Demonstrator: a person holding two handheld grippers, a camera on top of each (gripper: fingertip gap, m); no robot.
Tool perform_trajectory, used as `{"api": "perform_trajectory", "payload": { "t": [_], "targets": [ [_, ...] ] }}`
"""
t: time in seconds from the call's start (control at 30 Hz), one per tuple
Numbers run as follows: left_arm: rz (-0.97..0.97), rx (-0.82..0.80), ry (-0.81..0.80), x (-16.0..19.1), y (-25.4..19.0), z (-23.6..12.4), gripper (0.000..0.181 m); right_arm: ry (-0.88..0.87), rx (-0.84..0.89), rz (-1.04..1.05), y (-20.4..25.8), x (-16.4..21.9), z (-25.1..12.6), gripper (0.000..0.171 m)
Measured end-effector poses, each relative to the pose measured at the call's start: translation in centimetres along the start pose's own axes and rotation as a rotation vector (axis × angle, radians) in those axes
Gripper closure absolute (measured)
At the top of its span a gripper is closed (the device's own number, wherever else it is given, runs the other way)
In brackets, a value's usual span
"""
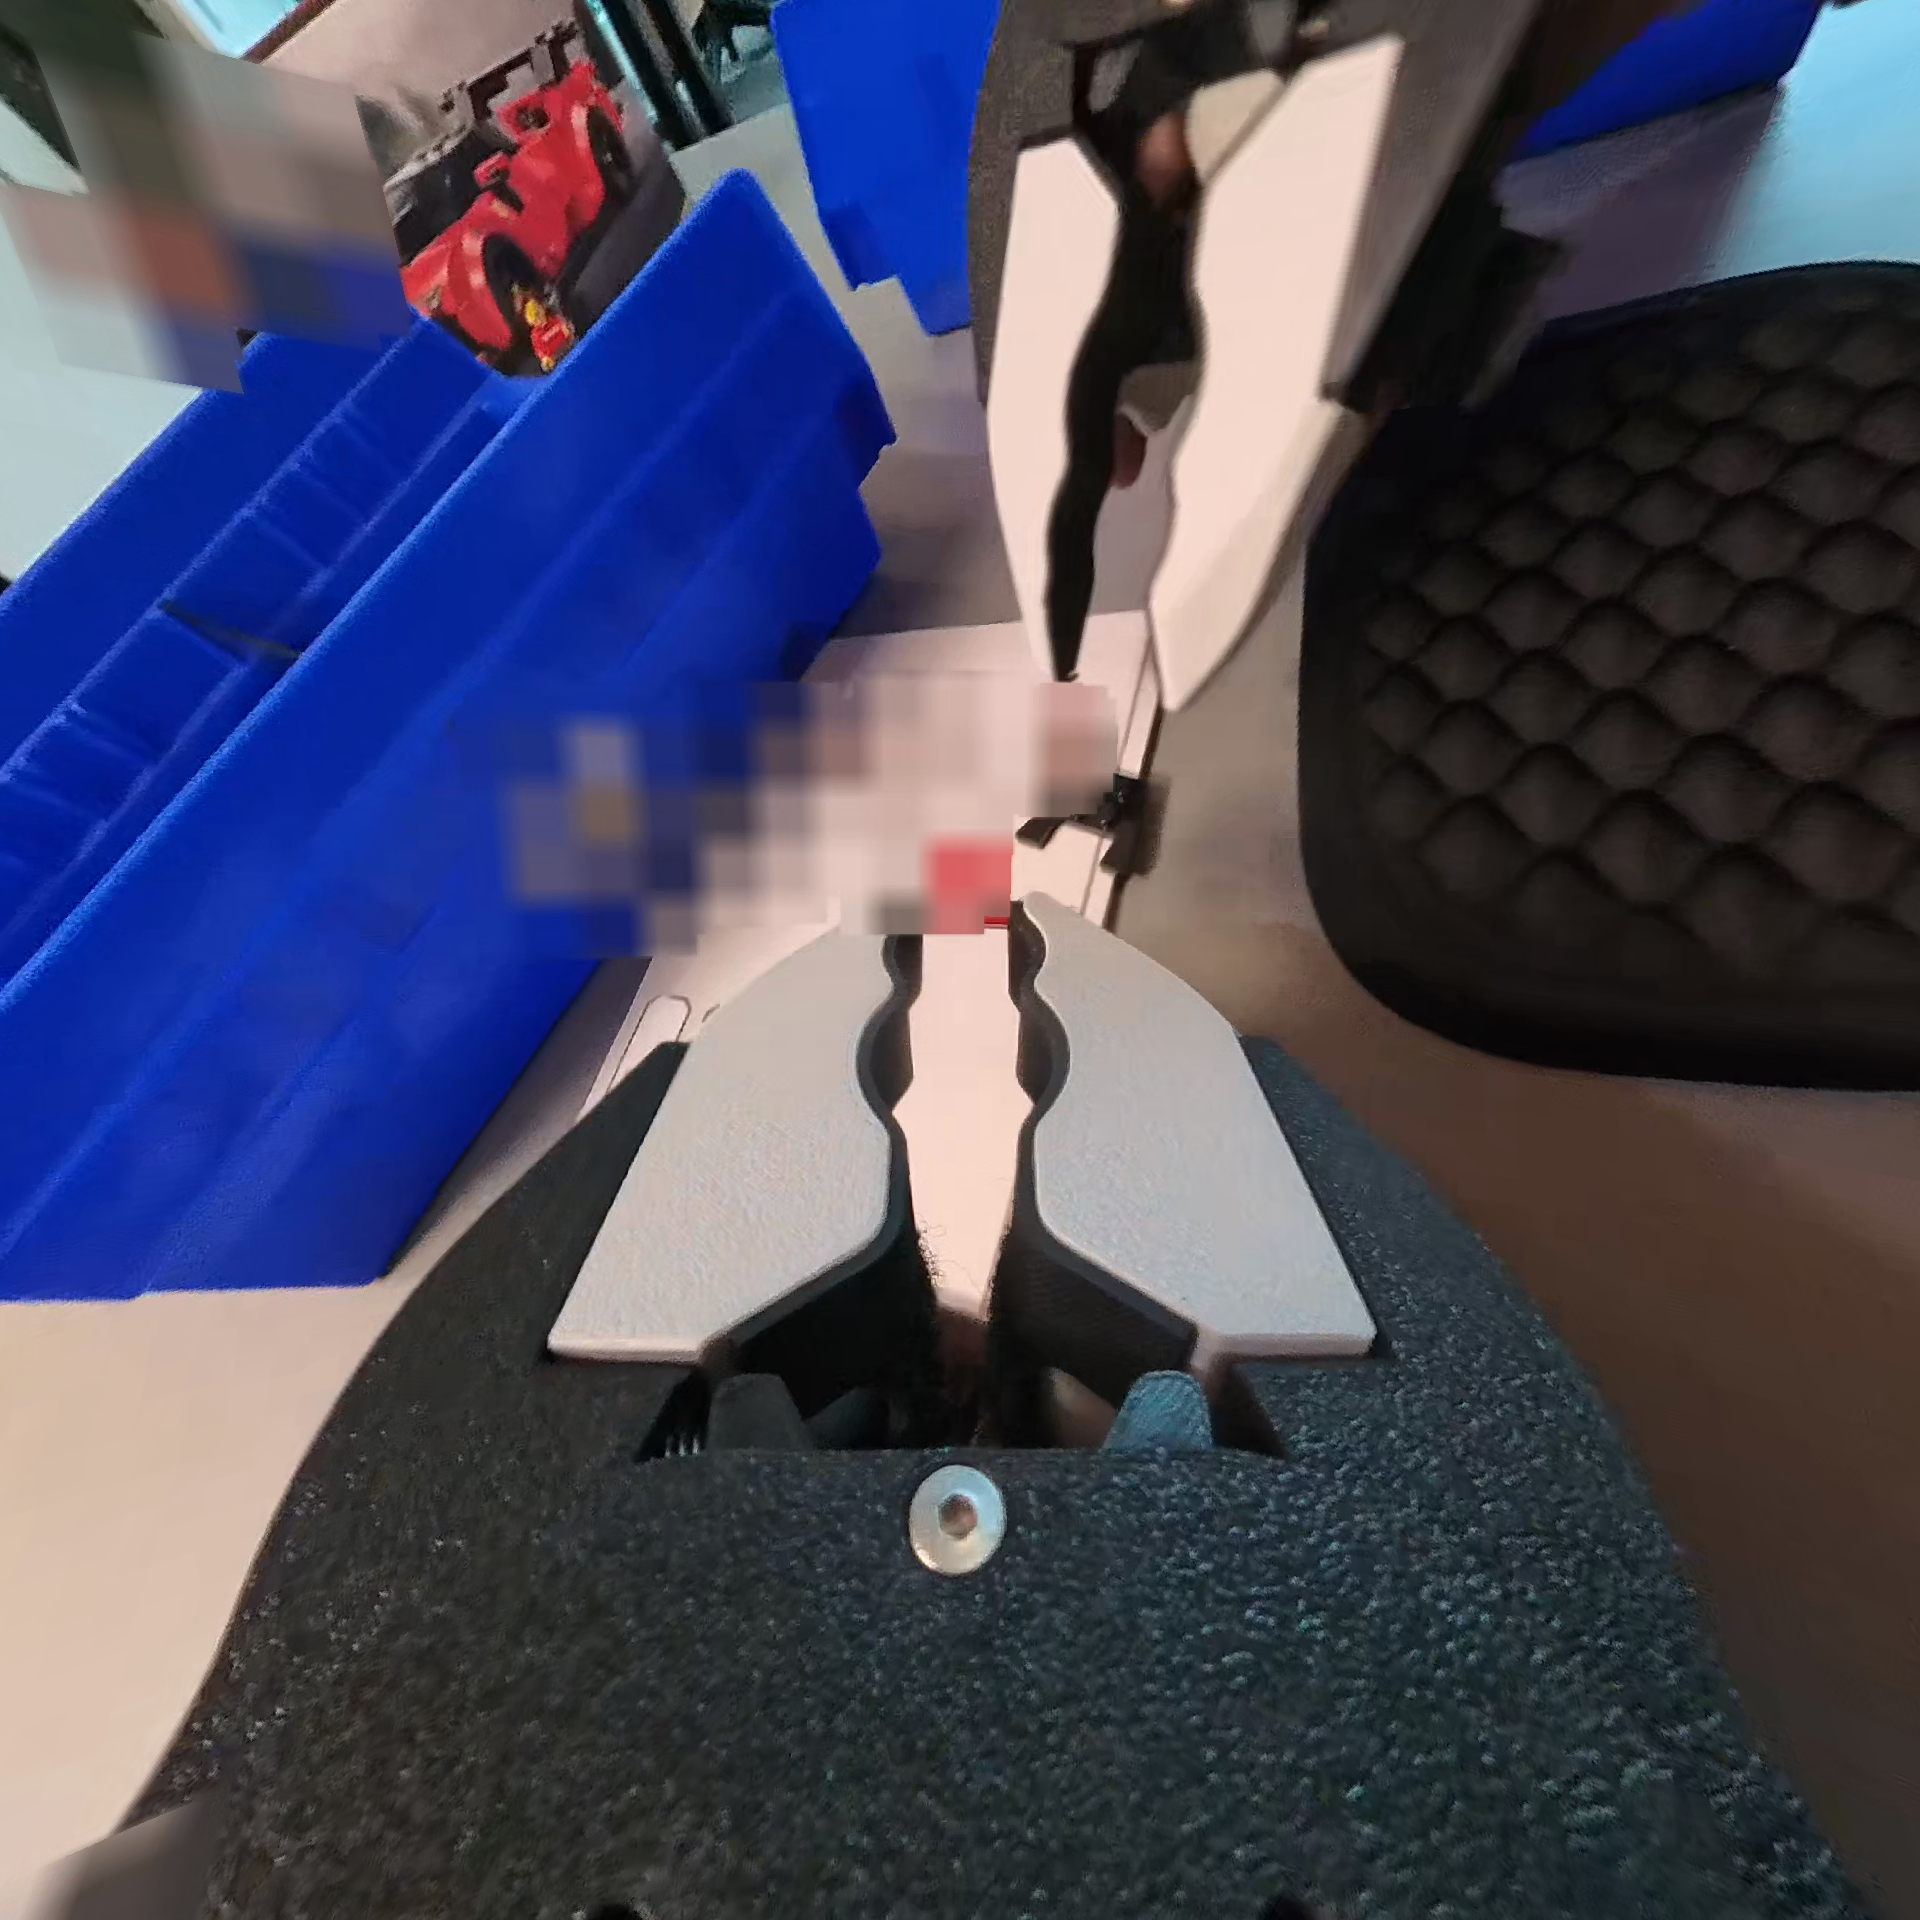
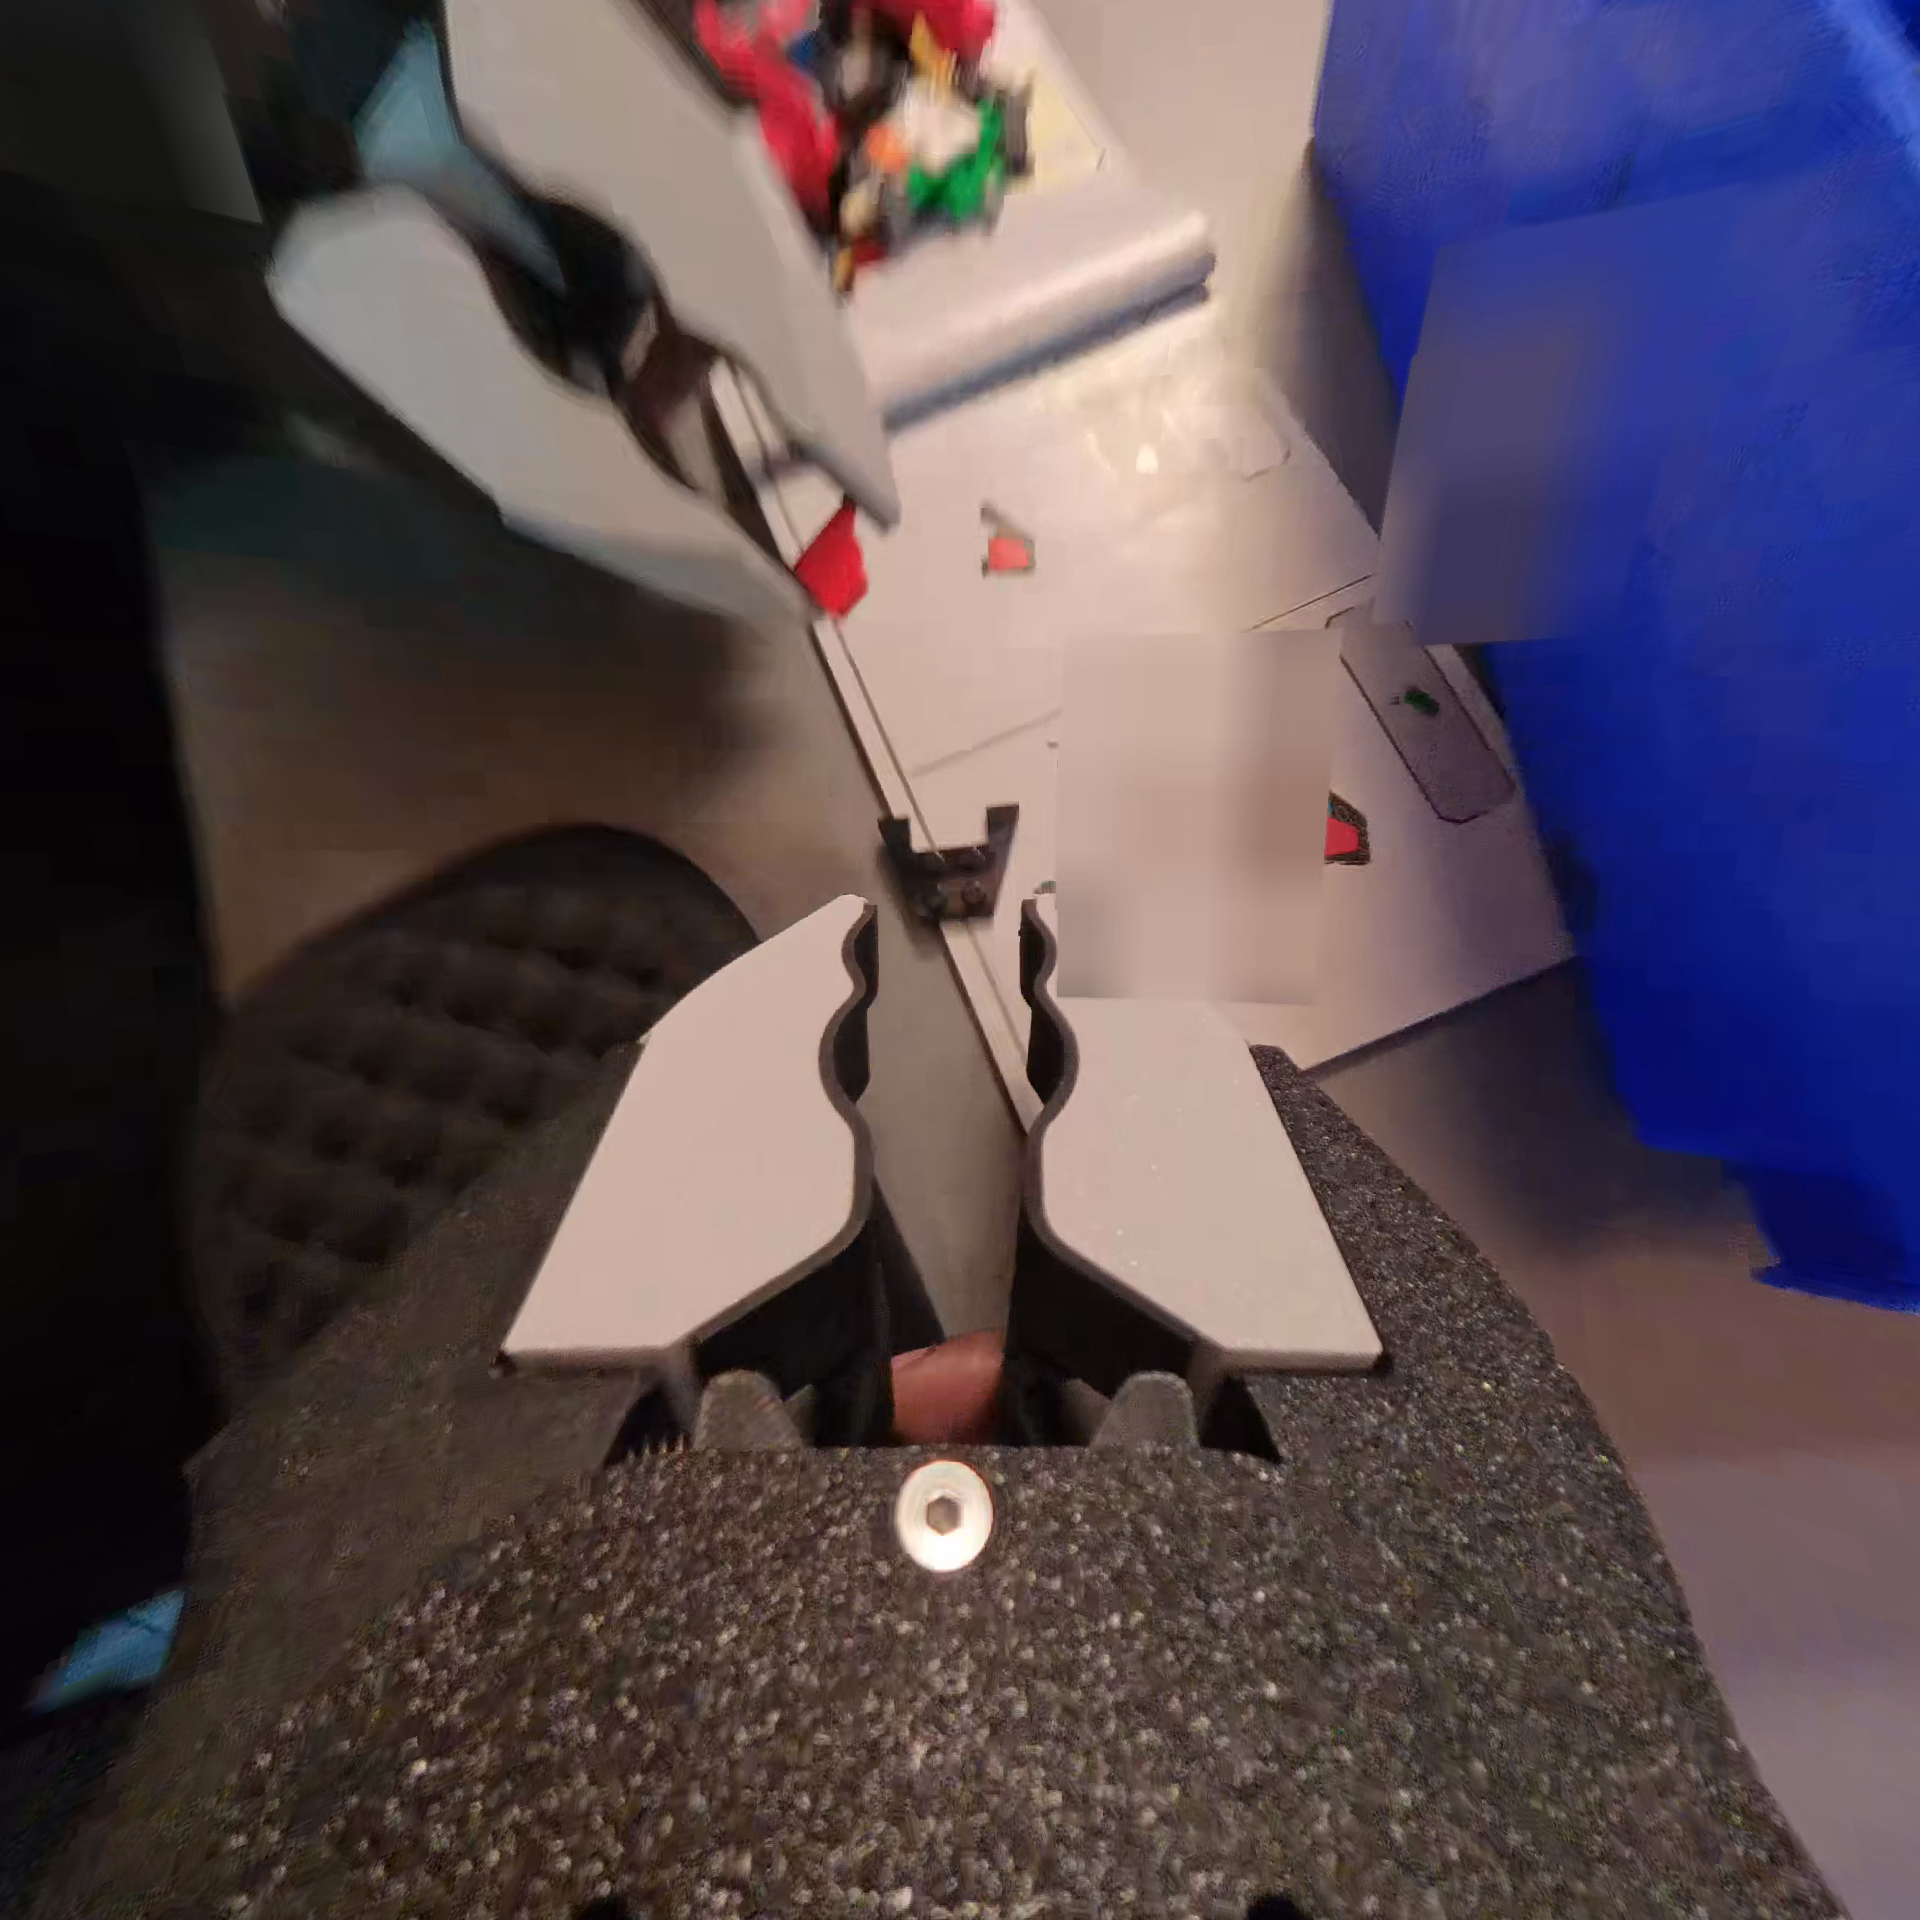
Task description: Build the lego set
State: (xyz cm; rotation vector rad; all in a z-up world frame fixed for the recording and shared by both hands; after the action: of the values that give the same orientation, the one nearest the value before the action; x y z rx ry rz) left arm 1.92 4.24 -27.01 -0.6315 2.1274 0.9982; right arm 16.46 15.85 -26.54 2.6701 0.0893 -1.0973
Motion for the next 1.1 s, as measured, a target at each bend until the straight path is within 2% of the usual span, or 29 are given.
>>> {"api": "perform_trajectory", "payload": {
  "t": [0.1,0.23,0.47,0.8,0.87,0.97,1.1],
  "targets": [
    [-0.02,-0.003,0.014,0.1,0.0,-0.2,0.166,0.105,0.088,-0.181,1.1,-0.1,1.3,0.14],
    [-0.031,0.01,0.01,0.0,-0.2,-0.1,0.166,0.177,0.104,-0.25,1.2,-0.3,2.6,0.146],
    [-0.059,0.038,0.02,0.1,-0.2,0.0,0.166,0.182,0.056,-0.254,0.3,-1.1,2.6,0.155],
    [-0.089,0.041,0.056,0.0,0.0,0.8,0.166,0.159,0.05,-0.265,-0.6,-1.8,3.4,0.155],
    [-0.103,0.026,0.065,0.1,0.3,0.4,0.166,0.151,0.046,-0.264,-0.7,-1.9,3.6,0.155],
    [-0.146,0.008,0.049,0.3,0.7,-0.8,0.166,0.138,0.047,-0.248,-0.9,-1.9,3.4,0.145],
    [-0.189,-0.004,0.04,0.7,0.9,-2.3,0.166,0.085,0.022,-0.211,-1.0,-1.9,2.7,0.145]
  ]
}}
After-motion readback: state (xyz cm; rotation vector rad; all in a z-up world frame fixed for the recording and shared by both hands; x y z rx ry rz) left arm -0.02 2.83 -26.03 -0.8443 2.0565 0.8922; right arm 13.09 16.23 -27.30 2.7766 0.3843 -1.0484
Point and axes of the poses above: each gripper's, where its closed fingertips meet, z out along the fingers, x out of its underside, y = z × x across the jaws, the point moved 9 cm from there along -z, back along the fingers, and after that the axes turned 8 degrees about z, right-handed, at the moved point
